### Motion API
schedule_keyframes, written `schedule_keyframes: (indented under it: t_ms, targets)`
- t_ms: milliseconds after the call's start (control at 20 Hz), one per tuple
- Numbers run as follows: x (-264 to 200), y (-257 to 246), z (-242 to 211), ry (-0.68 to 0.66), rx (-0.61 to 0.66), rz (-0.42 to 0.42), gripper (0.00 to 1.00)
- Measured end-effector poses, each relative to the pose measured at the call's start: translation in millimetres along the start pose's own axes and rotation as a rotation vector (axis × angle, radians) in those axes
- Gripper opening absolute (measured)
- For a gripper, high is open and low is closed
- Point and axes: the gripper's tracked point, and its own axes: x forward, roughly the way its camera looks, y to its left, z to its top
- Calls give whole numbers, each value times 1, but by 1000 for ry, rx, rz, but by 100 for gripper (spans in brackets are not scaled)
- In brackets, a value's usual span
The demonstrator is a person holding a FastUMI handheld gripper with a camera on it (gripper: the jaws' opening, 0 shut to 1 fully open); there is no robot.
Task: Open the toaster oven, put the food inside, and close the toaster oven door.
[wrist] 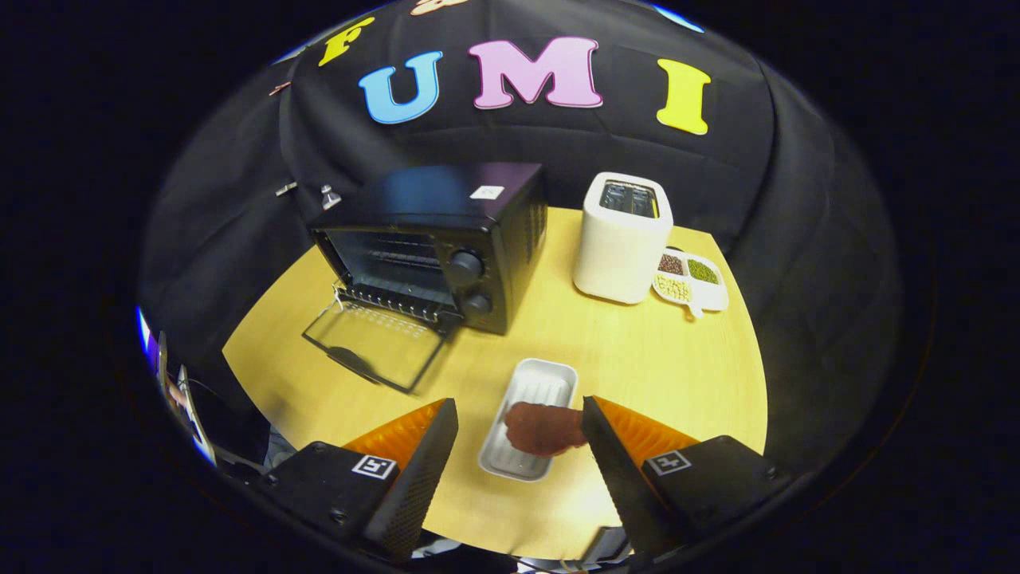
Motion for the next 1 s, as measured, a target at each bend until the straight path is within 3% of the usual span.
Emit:
schedule_keyframes:
  t_ms: [300,450,600,850,1000]
  targets:
    - [33,-41,-19,104,88,62,97]
    - [45,-40,-29,155,156,115,79]
    - [52,-36,-37,195,206,159,70]
    - [57,-27,-39,259,416,249,24]
    - [54,-29,-29,201,419,243,13]
